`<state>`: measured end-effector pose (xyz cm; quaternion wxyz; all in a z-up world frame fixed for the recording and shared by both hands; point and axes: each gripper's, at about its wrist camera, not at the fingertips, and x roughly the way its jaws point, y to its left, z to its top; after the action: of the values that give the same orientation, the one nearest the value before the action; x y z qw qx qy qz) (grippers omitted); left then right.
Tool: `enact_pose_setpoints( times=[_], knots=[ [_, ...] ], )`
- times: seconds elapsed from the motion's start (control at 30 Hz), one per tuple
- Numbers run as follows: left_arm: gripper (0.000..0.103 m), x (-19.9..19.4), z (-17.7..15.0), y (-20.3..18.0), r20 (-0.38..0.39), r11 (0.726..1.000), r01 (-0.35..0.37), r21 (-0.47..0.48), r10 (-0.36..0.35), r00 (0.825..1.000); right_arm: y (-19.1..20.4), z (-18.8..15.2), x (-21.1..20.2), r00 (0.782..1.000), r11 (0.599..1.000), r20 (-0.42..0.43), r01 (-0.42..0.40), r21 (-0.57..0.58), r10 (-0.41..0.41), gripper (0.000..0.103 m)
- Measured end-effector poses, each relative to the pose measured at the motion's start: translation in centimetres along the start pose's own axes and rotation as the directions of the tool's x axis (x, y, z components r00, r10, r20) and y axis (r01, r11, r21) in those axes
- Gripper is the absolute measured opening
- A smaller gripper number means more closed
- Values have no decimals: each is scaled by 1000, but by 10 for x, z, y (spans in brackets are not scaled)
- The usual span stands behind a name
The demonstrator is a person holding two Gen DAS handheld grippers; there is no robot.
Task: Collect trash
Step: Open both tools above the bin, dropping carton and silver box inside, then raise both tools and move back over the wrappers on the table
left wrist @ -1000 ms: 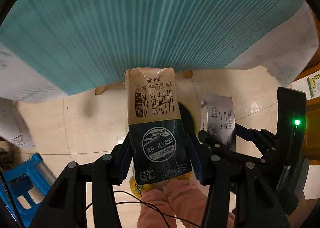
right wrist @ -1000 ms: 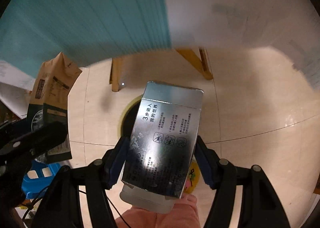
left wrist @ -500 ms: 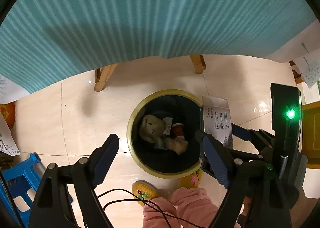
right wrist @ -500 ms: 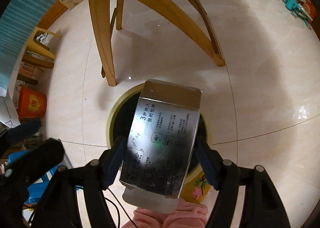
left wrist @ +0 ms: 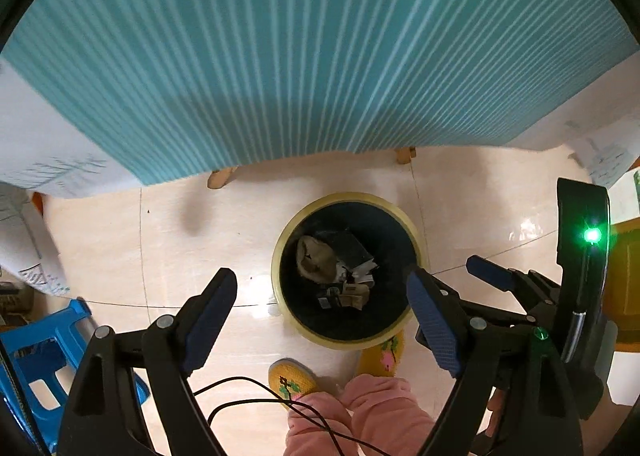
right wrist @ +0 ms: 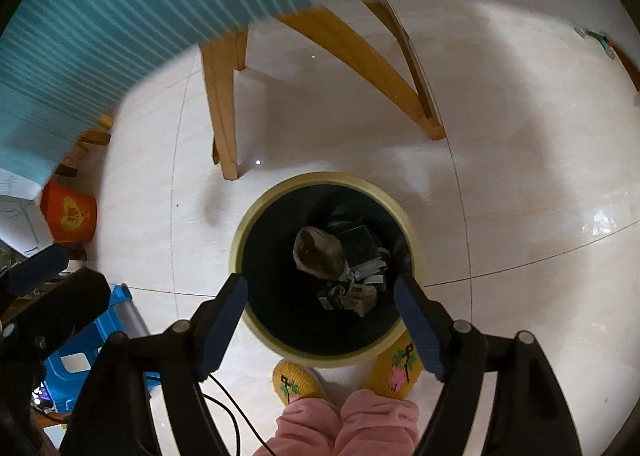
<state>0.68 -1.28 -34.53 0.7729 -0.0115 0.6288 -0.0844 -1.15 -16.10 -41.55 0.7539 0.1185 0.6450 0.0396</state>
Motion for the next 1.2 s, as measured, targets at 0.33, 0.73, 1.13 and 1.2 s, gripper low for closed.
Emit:
enact_pose_setpoints(
  times=[0.33,0.73,1.13,1.2],
  knots=[
    [86,-110,7,7,84,999,27,-26,-25,996,26,-1,-109,994,1000,110,-22,1,22,77],
    [86,-268,33,4,227,996,77,42,-85,970,66,2,-265,956,999,290,-39,-33,47,77],
    [86,-361,45,2,360,987,57,149,-108,927,94,10,-375,877,997,477,-23,-67,53,77],
    [86,-369,48,1,373,986,43,162,-102,922,98,14,-385,865,997,498,-18,-79,55,77]
  ],
)
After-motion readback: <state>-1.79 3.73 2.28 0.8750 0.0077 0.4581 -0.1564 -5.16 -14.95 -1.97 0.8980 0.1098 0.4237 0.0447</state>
